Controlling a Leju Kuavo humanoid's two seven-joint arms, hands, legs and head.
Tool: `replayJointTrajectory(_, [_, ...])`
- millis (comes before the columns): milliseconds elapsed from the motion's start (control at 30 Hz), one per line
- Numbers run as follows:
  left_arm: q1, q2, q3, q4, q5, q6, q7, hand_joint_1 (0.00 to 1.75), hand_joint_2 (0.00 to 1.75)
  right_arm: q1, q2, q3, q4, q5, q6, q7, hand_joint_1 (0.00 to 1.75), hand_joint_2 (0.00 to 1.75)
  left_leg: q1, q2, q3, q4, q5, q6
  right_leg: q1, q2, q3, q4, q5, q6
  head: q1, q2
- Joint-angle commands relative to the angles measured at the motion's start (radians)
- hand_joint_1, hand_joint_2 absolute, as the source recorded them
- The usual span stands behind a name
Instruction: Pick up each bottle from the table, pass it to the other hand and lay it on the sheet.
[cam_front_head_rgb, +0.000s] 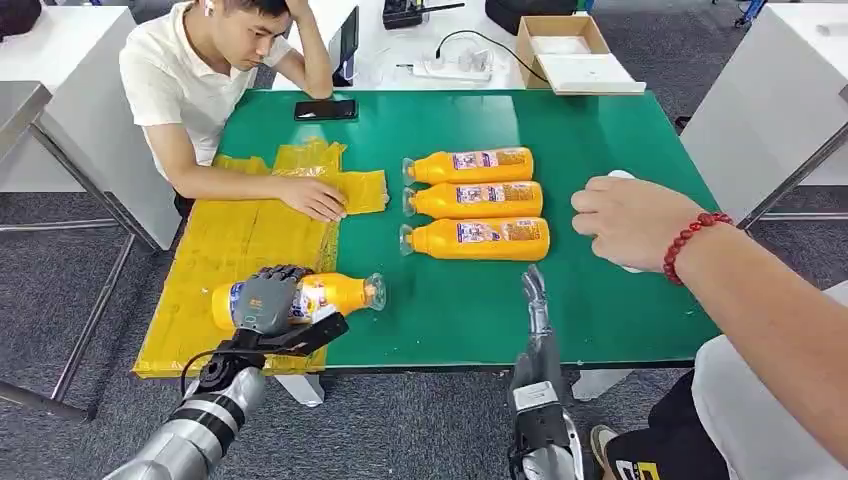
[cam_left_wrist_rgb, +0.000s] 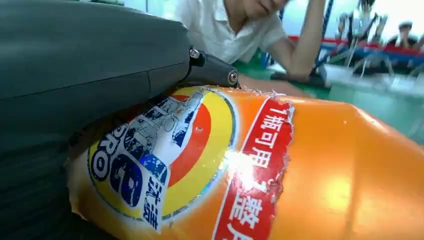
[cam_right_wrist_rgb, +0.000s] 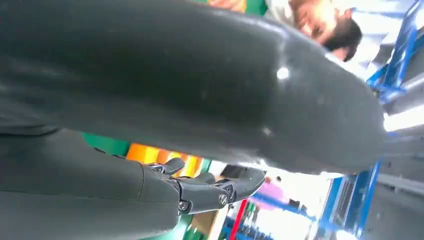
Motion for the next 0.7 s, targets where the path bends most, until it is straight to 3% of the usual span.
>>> replayJointTrajectory(33, [-0.11, 0.052, -0.059, 0.298, -0.012, -0.078, 0.038, 1.75, 1.75, -0.04, -0.004, 0.061, 0.133, -0.02, 0.006, -0.032, 0.0, 0.0, 0.002, 0.005, 0.006, -0.003, -0.001, -0.003, 0.003, 0.003, 0.005, -0.003, 0.0, -0.003, 0.0, 0.0])
replayJointTrajectory(67, [-0.114, 0.053, -0.051, 0.305, -0.005, -0.102, 0.045, 1.75, 1.75, -0.04, -0.003, 0.059, 0.136, -0.025, 0.002, -0.032, 0.0, 0.0, 0.001, 0.004, 0.005, -0.002, -0.001, -0.002, 0.001, 0.002, 0.004, -0.002, 0.0, -0.002, 0.0, 0.0])
replayJointTrajectory(100, [-0.117, 0.053, -0.044, 0.308, 0.002, -0.132, 0.046, 1.52, 1.75, -0.04, -0.001, 0.056, 0.138, -0.03, -0.002, -0.032, 0.0, 0.0, 0.002, 0.005, 0.006, -0.003, -0.001, -0.003, 0.002, 0.003, 0.005, -0.003, 0.001, -0.003, 0.0, 0.0])
replayJointTrajectory(133, [-0.12, 0.05, -0.016, 0.309, 0.035, -0.2, 0.039, 1.43, 1.75, -0.041, 0.0, 0.057, 0.14, -0.035, -0.001, -0.032, 0.0, 0.0, 0.001, 0.004, 0.005, -0.002, -0.001, -0.002, 0.001, 0.002, 0.005, -0.002, 0.0, -0.002, 0.0, 0.0])
replayJointTrajectory(167, [-0.122, 0.051, -0.016, 0.309, 0.035, -0.203, 0.039, 0.51, 1.75, -0.041, 0.0, 0.057, 0.14, -0.035, -0.001, -0.032, 0.0, 0.0, 0.001, 0.005, 0.006, -0.002, 0.0, -0.003, 0.002, 0.003, 0.005, -0.002, 0.001, -0.003, 0.0, 0.0])
replayJointTrajectory(200, [-0.126, 0.044, 0.028, 0.312, 0.093, -0.302, 0.02, 0.1, 1.75, -0.043, 0.002, 0.055, 0.144, -0.042, 0.004, -0.032, 0.0, 0.0, 0.001, 0.004, 0.006, -0.002, -0.001, -0.002, 0.001, 0.003, 0.006, -0.001, 0.0, -0.002, 0.0, 0.0])
replayJointTrajectory(233, [-0.126, 0.044, 0.029, 0.309, 0.095, -0.315, 0.018, 0.02, 1.75, -0.045, 0.003, 0.054, 0.147, -0.042, 0.005, -0.032, 0.0, 0.0, 0.001, 0.005, 0.006, -0.002, -0.001, -0.003, 0.002, 0.004, 0.007, -0.002, 0.001, -0.003, 0.0, 0.0])
replayJointTrajectory(500, [-0.128, 0.049, 0.106, 0.27, 0.224, -0.576, -0.046, 0.0, 1.75, -0.06, 0.003, 0.058, 0.175, -0.053, 0.014, -0.032, 0.0, 0.0, 0.001, 0.004, 0.012, -0.004, 0.0, -0.004, 0.002, 0.003, 0.012, -0.002, 0.001, -0.003, 0.0, 0.0])
replayJointTrajectory(700, [-0.115, 0.056, 0.072, 0.226, 0.215, -0.579, -0.047, 0.0, 1.75, -0.066, -0.001, 0.065, 0.194, -0.047, -0.004, -0.032, 0.0, 0.0, 0.001, 0.0, 0.014, -0.003, 0.0, -0.004, 0.002, 0.003, 0.016, -0.002, 0.0, -0.002, 0.0, 0.0])
